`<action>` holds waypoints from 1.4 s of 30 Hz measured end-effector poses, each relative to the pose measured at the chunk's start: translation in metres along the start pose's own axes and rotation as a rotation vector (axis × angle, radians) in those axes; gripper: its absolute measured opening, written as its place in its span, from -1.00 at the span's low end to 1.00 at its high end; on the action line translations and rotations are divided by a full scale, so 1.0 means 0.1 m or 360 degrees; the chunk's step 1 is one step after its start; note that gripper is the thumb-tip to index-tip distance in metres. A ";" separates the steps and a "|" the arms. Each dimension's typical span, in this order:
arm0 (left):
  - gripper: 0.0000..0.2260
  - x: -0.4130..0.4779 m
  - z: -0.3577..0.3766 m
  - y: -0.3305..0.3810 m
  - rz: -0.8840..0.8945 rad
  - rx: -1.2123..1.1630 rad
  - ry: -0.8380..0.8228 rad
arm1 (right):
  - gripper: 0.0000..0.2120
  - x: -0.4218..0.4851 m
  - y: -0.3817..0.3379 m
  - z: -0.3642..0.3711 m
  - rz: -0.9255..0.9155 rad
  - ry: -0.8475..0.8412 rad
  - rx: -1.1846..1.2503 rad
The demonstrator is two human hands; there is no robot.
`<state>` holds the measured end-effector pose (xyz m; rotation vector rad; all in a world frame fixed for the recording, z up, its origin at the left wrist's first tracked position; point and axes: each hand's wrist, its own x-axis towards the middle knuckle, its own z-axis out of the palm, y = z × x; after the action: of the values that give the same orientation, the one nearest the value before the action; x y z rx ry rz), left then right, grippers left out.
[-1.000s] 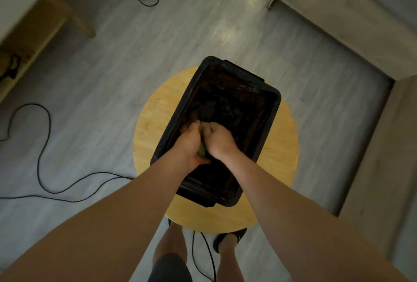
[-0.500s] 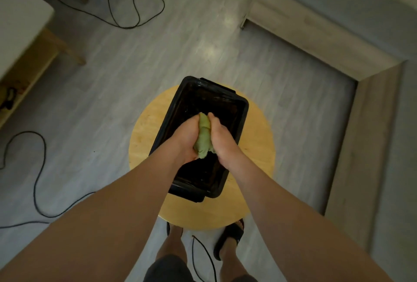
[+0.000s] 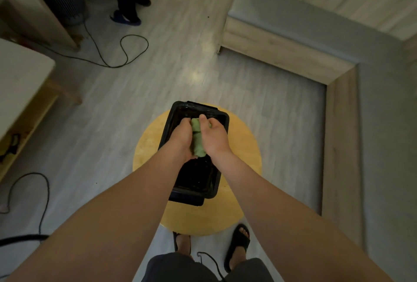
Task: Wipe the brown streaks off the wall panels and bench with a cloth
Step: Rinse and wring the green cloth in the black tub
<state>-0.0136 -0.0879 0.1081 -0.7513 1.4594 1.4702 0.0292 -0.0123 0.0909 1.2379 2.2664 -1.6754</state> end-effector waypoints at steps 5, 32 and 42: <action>-0.58 -0.01 0.12 0.11 0.0279 0.0071 -0.0025 | -0.53 0.07 -0.18 -0.09 0.0138 -0.0026 -0.0158; -0.44 -0.01 -0.08 0.15 -0.0045 -0.0010 -0.0823 | -0.63 0.22 -0.05 -0.31 -0.0309 -0.0072 -0.0482; -0.72 0.03 -0.34 0.37 0.0049 0.0868 -0.1350 | -0.06 0.24 -0.07 -0.82 -0.1324 -0.0857 -0.1382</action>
<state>-0.0538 -0.1169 0.1173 0.2272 1.0967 1.1040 0.0405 0.0680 0.1182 -0.3301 2.7091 -0.7023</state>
